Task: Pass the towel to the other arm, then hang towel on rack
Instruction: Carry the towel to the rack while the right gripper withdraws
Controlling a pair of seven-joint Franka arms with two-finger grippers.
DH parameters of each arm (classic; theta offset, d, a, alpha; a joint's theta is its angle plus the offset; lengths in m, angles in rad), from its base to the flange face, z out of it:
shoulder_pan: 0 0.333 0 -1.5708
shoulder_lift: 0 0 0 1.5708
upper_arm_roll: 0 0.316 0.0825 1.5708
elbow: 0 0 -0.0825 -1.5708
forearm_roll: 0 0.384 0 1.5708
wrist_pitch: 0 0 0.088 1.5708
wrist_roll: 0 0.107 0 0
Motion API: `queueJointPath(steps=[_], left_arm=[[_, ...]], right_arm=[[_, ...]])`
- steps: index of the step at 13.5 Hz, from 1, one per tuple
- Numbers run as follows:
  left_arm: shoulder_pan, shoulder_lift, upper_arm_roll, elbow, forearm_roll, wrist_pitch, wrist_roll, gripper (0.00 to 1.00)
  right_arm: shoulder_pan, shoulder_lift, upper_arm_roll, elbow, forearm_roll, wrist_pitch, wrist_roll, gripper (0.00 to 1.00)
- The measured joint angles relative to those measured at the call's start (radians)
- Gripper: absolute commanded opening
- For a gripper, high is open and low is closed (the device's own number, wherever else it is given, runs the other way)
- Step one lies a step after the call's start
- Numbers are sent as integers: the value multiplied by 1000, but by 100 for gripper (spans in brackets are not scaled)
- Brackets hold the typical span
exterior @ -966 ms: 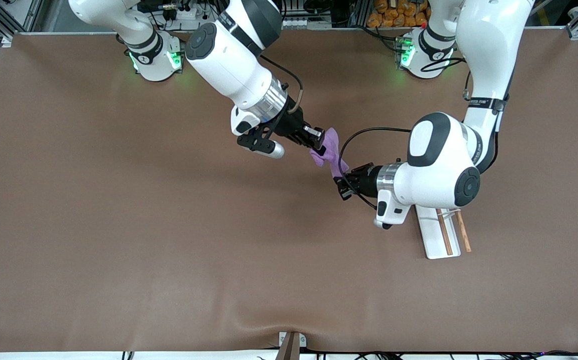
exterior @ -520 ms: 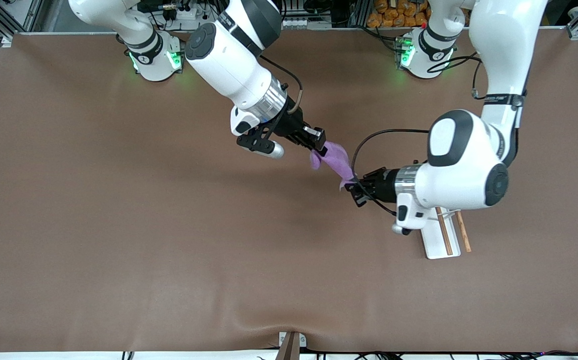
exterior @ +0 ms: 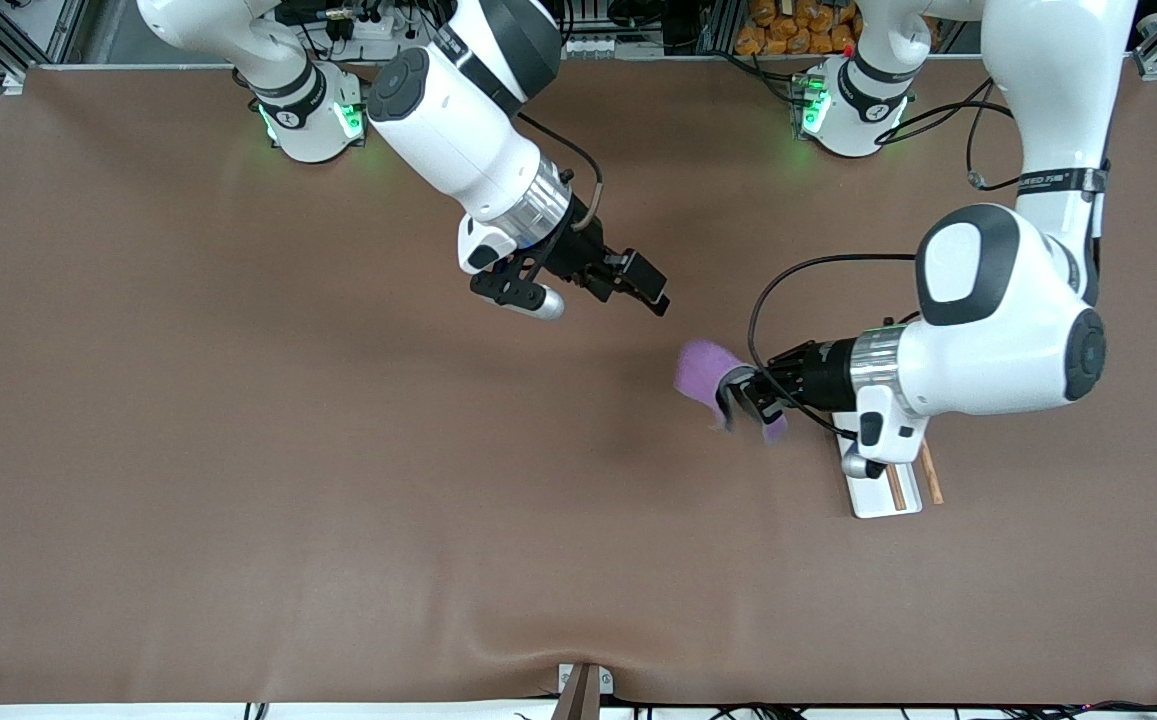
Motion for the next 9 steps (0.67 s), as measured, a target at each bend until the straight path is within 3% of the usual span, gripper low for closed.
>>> queueJointPath(steps=[4, 9], left_arm=[[26, -18, 1, 0, 0, 0, 143, 0], [78, -25, 3, 0, 35, 0, 451, 0]], right_arm=[[-32, -4, -10, 0, -2, -36, -59, 100], [-163, -40, -14, 3, -5, -252, -349, 100]])
